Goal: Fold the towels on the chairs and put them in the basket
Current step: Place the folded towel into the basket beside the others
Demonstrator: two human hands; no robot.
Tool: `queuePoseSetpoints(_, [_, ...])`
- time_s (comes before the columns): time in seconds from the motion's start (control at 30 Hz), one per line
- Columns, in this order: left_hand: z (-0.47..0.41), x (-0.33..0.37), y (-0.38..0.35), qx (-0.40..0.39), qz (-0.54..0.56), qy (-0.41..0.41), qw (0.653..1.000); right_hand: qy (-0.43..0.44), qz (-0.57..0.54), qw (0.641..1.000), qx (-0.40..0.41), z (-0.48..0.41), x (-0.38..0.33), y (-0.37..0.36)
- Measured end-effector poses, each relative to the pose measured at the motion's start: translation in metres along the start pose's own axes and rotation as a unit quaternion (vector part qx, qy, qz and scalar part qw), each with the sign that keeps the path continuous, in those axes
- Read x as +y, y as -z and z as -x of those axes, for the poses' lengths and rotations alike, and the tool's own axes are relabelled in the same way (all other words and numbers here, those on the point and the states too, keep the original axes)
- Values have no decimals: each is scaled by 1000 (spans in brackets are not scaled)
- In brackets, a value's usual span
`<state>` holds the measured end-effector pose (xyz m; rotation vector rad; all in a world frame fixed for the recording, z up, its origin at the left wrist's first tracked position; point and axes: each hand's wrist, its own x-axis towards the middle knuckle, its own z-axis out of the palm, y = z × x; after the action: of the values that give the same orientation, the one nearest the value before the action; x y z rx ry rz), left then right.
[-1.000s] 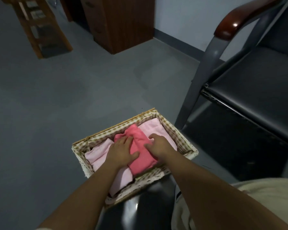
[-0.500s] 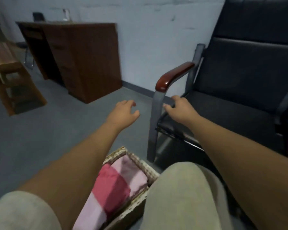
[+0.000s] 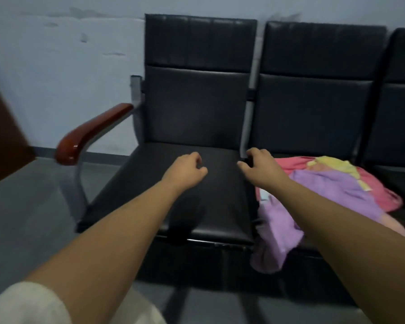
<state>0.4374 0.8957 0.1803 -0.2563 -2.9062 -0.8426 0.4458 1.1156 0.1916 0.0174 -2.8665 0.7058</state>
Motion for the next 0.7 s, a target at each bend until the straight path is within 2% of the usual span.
queuePoseSetpoints(0.2, [-47,58,-104,-96,41,-43,994,-108,82,991,-12,-18,117,12])
queuePoseSetpoints(0.33, [-68,100,-164,-124,90,-84,985,-199,166,966,-2,-26,179,21])
queuePoseSetpoints(0.43, [-76,123,-205,-156,110,-109,976,-248,167,954,-17,-26,217,16])
queuePoseSetpoints(0.5, [-78,130,-231,-175,56,-143,973,-237,183,954,-14,-25,235,9])
queuePoseSetpoints(0.57, [-78,130,-246,-161,-3,-161,974,-208,192,959,22,-26,242,8])
queuePoseSetpoints(0.7, [-79,128,-251,-150,-25,-173,973,-186,148,969,74,-30,238,22])
